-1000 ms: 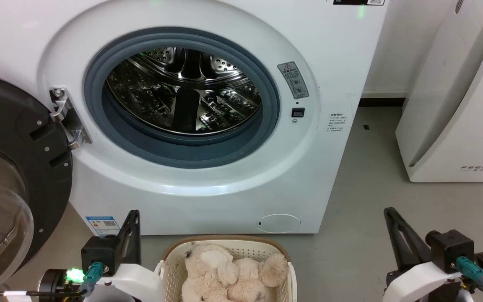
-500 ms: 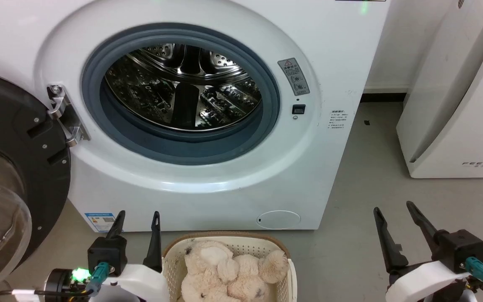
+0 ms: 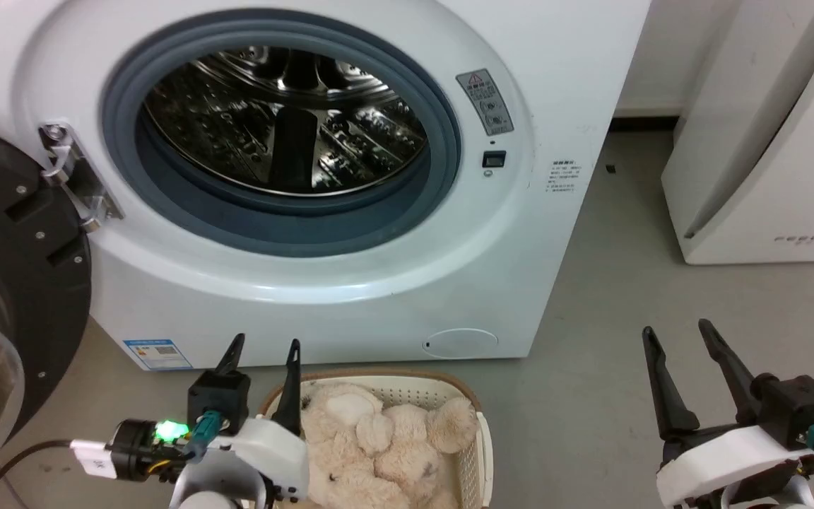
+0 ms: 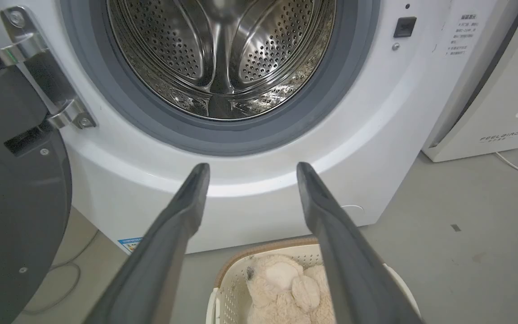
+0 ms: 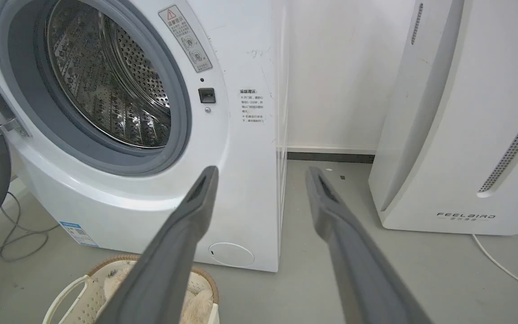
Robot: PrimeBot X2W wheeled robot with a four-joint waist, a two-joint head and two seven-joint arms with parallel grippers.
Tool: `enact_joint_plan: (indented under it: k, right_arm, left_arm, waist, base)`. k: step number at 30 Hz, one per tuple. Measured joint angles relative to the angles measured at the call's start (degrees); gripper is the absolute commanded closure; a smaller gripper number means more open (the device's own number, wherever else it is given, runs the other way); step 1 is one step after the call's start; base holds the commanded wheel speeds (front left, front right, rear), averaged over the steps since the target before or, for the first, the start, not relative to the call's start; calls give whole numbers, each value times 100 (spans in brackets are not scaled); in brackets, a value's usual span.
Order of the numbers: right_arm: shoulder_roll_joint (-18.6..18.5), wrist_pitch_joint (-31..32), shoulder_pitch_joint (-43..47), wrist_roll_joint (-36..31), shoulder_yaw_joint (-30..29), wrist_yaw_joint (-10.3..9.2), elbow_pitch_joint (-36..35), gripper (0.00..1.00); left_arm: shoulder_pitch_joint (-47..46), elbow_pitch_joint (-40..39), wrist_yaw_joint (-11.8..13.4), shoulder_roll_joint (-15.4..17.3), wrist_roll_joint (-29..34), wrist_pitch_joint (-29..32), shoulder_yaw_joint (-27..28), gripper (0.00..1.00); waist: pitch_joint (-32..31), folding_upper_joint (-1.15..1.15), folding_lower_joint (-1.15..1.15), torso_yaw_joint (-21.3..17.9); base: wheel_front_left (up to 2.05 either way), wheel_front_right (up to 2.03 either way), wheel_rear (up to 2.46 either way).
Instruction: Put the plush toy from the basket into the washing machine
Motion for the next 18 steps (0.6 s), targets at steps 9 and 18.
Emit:
enact_joint_plan:
  k: [9,18]
  right_arm:
    - [0,-119,-154,226,-16,0,-59,0]
    - [0,-215,-334,431,-33,0,-138,0]
  left_arm:
    - [-556,926,-93,13,99,-66,-277,0]
    - [-1097,1625,-198,102,256,138,-610,0]
  waist:
    - [383,0,0,-118]
    - [874,0,0,-246]
  base:
    - [0,0,0]
    - [0,0,0]
